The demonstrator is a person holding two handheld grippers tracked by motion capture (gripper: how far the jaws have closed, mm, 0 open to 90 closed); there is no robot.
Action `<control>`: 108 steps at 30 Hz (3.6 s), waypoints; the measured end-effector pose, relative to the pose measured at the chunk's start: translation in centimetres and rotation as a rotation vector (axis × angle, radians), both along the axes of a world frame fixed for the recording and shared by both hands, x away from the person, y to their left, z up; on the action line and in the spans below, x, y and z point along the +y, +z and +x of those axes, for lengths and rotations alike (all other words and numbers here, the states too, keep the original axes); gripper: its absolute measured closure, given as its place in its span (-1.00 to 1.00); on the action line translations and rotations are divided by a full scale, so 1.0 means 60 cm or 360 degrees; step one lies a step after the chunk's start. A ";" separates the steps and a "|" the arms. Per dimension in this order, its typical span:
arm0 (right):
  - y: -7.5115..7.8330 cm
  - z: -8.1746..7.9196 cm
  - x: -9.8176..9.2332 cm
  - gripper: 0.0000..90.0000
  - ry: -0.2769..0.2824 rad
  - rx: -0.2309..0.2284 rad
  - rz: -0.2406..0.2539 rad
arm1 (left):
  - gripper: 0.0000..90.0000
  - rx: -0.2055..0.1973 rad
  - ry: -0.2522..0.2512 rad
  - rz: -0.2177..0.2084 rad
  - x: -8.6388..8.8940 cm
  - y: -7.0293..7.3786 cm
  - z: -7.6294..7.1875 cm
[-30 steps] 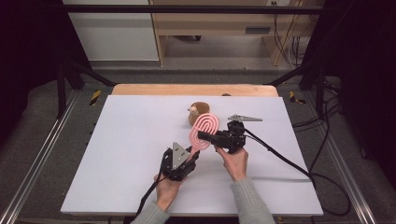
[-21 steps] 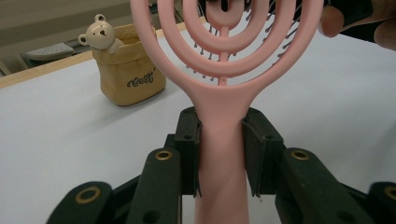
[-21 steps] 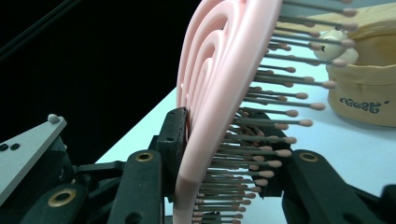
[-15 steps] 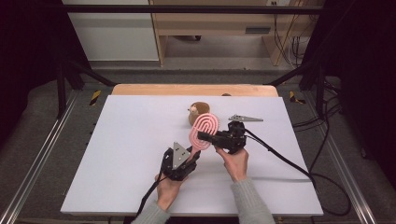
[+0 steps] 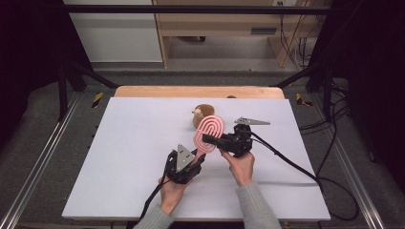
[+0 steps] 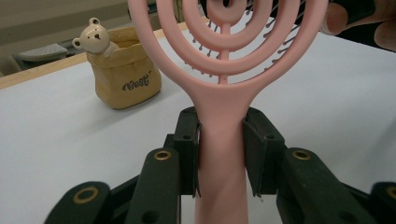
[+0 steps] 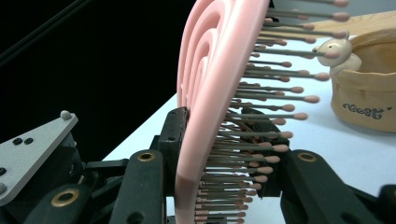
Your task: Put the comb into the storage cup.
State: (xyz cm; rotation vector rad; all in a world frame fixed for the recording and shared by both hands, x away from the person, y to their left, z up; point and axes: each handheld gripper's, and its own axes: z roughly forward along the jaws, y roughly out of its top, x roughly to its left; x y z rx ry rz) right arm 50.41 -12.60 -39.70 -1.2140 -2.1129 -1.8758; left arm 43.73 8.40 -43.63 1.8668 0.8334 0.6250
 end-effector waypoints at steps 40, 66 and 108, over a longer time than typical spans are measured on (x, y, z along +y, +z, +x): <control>0.018 -0.003 -0.017 0.41 -0.0115 -0.0090 -0.0076 | -0.83 0.0141 -0.0286 -0.0140 0.039 0.039 0.029; 0.050 0.001 -0.048 0.41 -0.0231 -0.0182 -0.0099 | -0.93 0.0123 -0.0225 -0.0136 0.149 0.047 0.034; 0.113 0.019 -0.041 0.41 -0.0338 -0.0342 -0.0206 | -0.93 0.0120 0.0013 -0.0114 0.306 0.001 0.011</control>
